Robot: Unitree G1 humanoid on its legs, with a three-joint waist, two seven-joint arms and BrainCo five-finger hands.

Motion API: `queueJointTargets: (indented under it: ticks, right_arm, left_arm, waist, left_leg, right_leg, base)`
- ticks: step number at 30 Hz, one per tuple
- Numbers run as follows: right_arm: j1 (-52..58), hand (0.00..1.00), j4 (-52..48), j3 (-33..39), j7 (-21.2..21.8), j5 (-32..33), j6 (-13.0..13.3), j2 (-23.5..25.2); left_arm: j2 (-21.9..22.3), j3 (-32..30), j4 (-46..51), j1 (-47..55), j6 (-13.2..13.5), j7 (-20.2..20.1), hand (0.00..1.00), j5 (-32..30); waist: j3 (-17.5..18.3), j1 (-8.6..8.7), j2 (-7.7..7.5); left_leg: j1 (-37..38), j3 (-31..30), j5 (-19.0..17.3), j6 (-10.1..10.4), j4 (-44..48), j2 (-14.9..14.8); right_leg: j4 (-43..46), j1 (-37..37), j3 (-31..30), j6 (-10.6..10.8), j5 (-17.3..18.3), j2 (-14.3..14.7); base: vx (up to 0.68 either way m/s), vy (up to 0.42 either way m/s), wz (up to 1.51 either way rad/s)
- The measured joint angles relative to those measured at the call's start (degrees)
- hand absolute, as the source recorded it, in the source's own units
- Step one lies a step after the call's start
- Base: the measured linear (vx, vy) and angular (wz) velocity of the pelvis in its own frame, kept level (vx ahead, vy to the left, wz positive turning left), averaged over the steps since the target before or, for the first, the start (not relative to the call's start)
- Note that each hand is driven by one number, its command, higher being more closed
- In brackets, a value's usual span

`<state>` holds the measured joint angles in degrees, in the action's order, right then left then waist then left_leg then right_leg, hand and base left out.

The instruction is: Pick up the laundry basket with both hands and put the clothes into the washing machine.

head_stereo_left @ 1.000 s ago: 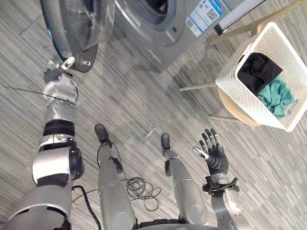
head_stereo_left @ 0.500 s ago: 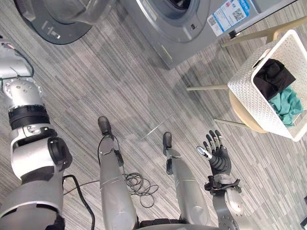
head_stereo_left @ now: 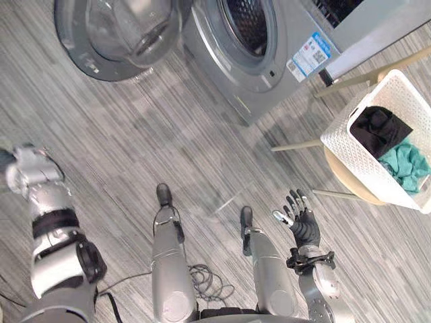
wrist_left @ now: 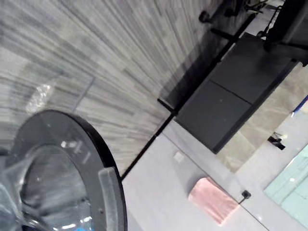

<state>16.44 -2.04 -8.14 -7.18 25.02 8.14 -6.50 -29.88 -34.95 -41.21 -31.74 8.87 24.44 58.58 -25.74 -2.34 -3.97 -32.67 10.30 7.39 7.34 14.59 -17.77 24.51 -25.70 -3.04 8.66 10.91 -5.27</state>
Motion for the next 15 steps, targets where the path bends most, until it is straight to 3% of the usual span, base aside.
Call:
queueJointTargets:
  ticks: [3, 7, 15]
  right_arm:
    - [-1.6, 0.0, 6.7, 3.1, 0.0, -1.5, -1.5, -0.4]
    - [-2.5, 0.0, 16.0, 4.3, 1.2, -3.4, -2.6, -1.0]
    - [-8.4, 0.0, 48.7, 12.4, 4.1, -8.1, -5.1, 0.1]
  left_arm:
    - [6.8, -1.6, -2.2, 8.3, -2.2, -3.5, 0.0, -6.9]
    - [13.6, -0.9, -3.9, 18.4, -2.4, -6.1, 0.0, -8.8]
    - [28.4, 4.3, -15.4, 37.2, -3.7, -17.2, 0.0, -31.1]
  waist:
    - [2.3, -0.1, 1.66]
    - [7.1, 0.03, 2.89]
    - [19.8, -0.16, 5.46]
  left_leg:
    - [4.6, 0.8, -0.6, -0.5, -0.8, 1.6]
    - [9.6, 1.0, -1.0, -0.5, -3.5, 3.6]
    - [23.0, 1.5, 1.4, -0.4, -15.0, 7.0]
  right_leg:
    - [0.3, 3.9, -0.1, 0.3, 1.3, -1.3]
    - [0.2, 8.2, 0.9, 0.5, 2.8, -3.2]
    - [-7.0, 20.8, 4.6, 0.6, 3.2, -5.9]
  base:
    - [0.06, -0.028, 0.16]
    - [0.06, -0.02, 0.21]
    - [0.09, -0.036, 0.19]
